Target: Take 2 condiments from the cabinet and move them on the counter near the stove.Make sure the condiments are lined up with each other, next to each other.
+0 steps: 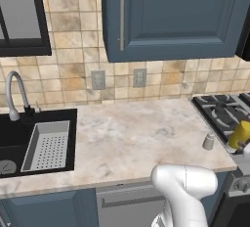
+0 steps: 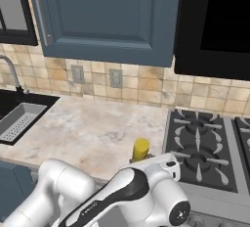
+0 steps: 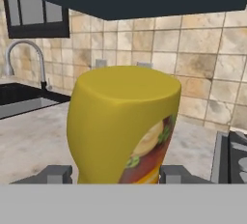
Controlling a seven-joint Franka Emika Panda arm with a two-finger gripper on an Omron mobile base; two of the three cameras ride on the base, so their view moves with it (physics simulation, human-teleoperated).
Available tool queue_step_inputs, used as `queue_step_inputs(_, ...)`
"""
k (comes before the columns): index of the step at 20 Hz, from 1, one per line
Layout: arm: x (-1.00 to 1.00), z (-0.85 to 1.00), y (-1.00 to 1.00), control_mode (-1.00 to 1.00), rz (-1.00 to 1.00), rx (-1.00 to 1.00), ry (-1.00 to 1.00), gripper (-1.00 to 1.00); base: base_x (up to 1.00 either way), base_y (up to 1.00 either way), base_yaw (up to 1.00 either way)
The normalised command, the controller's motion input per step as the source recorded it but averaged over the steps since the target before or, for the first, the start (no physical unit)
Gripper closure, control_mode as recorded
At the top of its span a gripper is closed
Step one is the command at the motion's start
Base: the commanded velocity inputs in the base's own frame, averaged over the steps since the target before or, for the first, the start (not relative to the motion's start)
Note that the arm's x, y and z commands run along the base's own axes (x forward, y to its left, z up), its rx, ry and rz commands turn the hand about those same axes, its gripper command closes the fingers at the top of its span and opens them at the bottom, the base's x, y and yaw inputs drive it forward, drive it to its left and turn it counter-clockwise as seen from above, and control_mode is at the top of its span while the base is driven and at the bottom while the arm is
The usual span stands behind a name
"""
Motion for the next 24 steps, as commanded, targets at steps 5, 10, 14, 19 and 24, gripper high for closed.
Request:
queue_step_inputs(5, 0.01, -0.13, -0.05, -1.0, 0.0, 0.0, 0.0, 1.0, 0.0, 0.0, 0.0)
queue_step_inputs(10, 0.15, 0.0, -0.05, -1.0, 0.0, 0.0, 0.01, 1.0, 0.0, 0.0, 0.0)
queue_step_inputs(14, 0.27, -0.06, 0.0, -1.0, 0.0, 0.0, 0.04, 1.0, 0.0, 0.0, 0.0)
queue_step_inputs(19, 0.25, -0.2, 0.0, -1.0, 0.0, -0.03, 0.04, 1.0, 0.0, 0.0, 0.0)
queue_step_inputs(24, 0.1, -0.23, 0.0, -1.0, 0.0, -0.01, 0.01, 1.0, 0.0, 0.0, 0.0)
